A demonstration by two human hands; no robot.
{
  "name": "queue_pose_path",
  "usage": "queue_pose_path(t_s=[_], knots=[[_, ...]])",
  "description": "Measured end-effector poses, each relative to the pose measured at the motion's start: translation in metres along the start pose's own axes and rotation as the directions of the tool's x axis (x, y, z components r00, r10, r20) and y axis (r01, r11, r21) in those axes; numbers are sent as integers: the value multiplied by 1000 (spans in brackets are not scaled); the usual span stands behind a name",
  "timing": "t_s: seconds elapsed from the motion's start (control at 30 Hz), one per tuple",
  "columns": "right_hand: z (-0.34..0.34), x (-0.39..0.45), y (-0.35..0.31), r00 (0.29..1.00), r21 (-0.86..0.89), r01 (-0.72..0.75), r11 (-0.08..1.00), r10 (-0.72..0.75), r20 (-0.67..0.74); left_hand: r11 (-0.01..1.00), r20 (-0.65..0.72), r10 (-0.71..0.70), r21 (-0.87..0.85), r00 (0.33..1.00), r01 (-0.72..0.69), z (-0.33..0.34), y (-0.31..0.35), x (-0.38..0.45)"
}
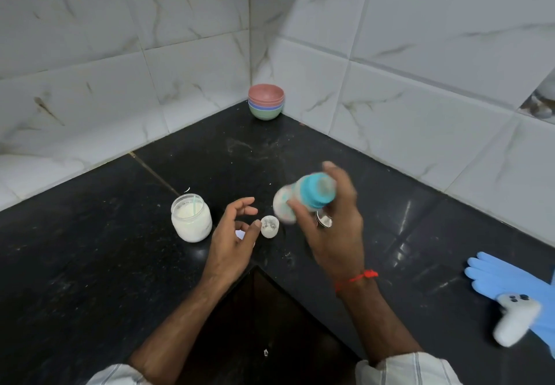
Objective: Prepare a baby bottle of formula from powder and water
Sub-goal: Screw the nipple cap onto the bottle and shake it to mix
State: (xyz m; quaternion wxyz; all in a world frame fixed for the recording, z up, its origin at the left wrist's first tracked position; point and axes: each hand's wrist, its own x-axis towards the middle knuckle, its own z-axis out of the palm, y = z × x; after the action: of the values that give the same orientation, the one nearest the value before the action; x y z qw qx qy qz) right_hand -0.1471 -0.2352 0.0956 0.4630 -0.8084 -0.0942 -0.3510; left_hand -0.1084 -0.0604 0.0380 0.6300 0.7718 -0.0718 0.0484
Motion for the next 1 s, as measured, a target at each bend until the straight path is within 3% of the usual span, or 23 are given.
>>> queue_pose_path(t_s=[0.07,0.1,0.17,0.27,0.3,0.37,0.43,0.5,0.63,0.67,0.77,0.8,0.9,0.97,1.0], knots=[[2,-11,16,963,-114,-100,988,125,240,1000,9,2,7,1000,-2,1,0,-1],[1,-14,17,956,-124,-127,984,155,250,1000,14,5,12,1000,-5,1,1,-2],[-4,-11,7,983,-34,-127,991,130,130,1000,6,14,14,1000,-15,-1,1,-1],[-8,-2,-8,991,36,35,999,-30,-127,1000,-3,-1,18,1000,2,-2,-1,-1],[-7,-1,-6,987,29,60,998,-55,-149,1000,-3,-4,20,1000,4,-1,0,-1],[-3,0,8,999,-46,-11,999,13,41,1000,2,-1,15,1000,1,0,0,-2],[-2,-8,22,961,-172,-91,981,132,242,1000,17,3,17,1000,-3,1,1,-4],[-6,-7,17,974,-132,-108,985,131,183,1000,12,16,15,1000,-16,1,2,-4],[-10,2,-4,996,-5,-16,1000,16,-89,1000,-1,4,8,1000,-4,0,-1,-4],[-7,3,-3,996,-12,-21,1000,20,-84,1000,1,4,9,1000,-4,0,0,-4],[-1,-2,10,961,-160,-104,982,140,239,1000,8,12,3,1000,-12,2,2,-4],[-2,-6,13,950,-193,-117,974,166,263,1000,11,14,4,1000,-14,1,2,-5],[-11,-3,-3,996,-52,-78,996,79,37,1000,-7,15,10,1000,-15,-1,-1,-3],[-14,-1,-10,988,55,17,998,-9,-154,1000,-16,1,11,1000,-1,-2,-2,-2],[-11,-2,-8,983,77,25,997,-11,-181,1000,-15,-4,11,1000,4,-1,-1,-2]])
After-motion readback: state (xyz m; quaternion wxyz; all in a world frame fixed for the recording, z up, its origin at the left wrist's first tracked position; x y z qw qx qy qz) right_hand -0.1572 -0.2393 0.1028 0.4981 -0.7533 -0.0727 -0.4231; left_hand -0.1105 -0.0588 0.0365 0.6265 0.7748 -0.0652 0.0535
